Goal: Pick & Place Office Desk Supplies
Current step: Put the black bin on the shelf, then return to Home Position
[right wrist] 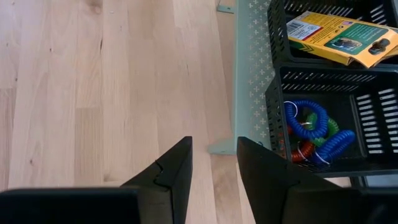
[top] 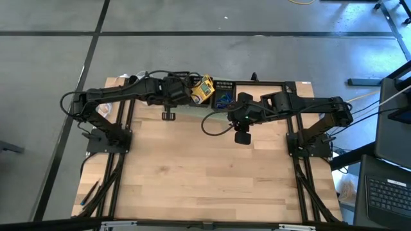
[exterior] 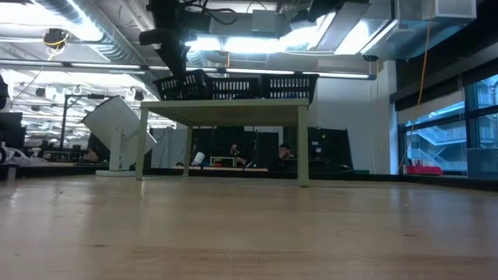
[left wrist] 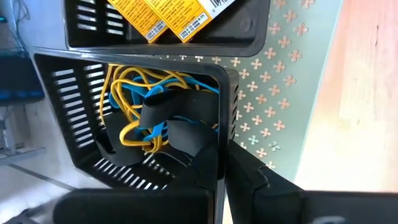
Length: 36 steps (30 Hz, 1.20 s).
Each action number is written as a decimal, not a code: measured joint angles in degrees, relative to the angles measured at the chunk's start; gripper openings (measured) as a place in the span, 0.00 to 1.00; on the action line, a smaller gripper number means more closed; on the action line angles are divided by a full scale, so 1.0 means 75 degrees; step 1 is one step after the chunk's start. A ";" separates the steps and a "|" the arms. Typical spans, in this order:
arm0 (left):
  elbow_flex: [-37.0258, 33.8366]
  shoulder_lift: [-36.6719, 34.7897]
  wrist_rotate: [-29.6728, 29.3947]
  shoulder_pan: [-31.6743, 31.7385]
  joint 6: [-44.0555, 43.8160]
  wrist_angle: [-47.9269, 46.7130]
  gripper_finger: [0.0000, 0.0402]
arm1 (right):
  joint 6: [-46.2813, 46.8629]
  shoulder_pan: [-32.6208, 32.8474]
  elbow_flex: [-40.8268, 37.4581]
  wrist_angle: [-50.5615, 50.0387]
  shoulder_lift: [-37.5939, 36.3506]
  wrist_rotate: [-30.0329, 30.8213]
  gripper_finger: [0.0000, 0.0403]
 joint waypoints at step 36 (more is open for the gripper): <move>0.1536 -0.0012 -0.0531 -0.1355 -0.2374 -0.1036 0.28 | 0.0043 0.0001 0.0000 -0.0003 0.0000 0.0015 0.32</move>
